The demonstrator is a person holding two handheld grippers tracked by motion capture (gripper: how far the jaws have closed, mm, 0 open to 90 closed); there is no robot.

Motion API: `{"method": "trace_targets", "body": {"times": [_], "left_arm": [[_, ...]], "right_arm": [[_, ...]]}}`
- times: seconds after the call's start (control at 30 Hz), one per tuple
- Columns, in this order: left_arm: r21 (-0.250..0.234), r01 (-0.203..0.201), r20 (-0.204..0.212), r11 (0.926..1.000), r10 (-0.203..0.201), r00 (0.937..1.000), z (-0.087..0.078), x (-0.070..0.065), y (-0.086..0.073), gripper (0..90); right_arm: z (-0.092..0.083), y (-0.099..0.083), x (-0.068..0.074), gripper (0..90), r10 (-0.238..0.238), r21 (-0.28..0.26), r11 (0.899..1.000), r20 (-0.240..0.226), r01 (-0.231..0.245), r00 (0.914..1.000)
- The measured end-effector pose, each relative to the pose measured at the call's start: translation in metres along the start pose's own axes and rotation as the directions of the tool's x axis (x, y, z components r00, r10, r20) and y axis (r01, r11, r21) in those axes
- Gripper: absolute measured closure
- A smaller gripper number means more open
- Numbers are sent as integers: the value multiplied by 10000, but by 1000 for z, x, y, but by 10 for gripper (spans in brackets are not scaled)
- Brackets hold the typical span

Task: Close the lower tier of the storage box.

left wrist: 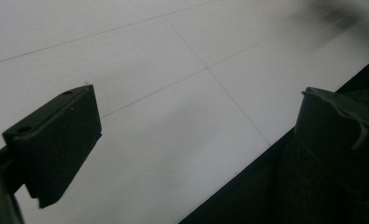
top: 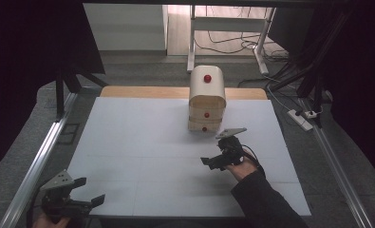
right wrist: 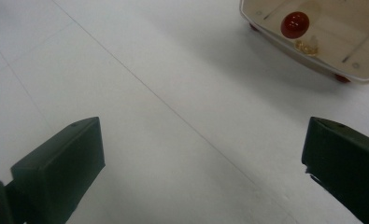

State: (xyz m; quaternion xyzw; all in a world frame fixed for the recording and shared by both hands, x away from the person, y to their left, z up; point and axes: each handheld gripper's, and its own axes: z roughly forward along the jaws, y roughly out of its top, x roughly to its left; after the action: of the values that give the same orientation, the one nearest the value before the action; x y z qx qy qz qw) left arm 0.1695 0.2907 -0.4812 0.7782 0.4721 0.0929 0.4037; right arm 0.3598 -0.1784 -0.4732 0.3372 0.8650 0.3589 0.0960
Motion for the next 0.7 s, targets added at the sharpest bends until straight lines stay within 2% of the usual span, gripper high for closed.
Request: {"method": "trace_targets", "body": {"times": [0.7], "left_arm": [[7,5,4,10000,-5,10000,0,0,0,7]], "right_arm": [[-20,-21,8,0,-19,91,10000,128,18,9999]]}}
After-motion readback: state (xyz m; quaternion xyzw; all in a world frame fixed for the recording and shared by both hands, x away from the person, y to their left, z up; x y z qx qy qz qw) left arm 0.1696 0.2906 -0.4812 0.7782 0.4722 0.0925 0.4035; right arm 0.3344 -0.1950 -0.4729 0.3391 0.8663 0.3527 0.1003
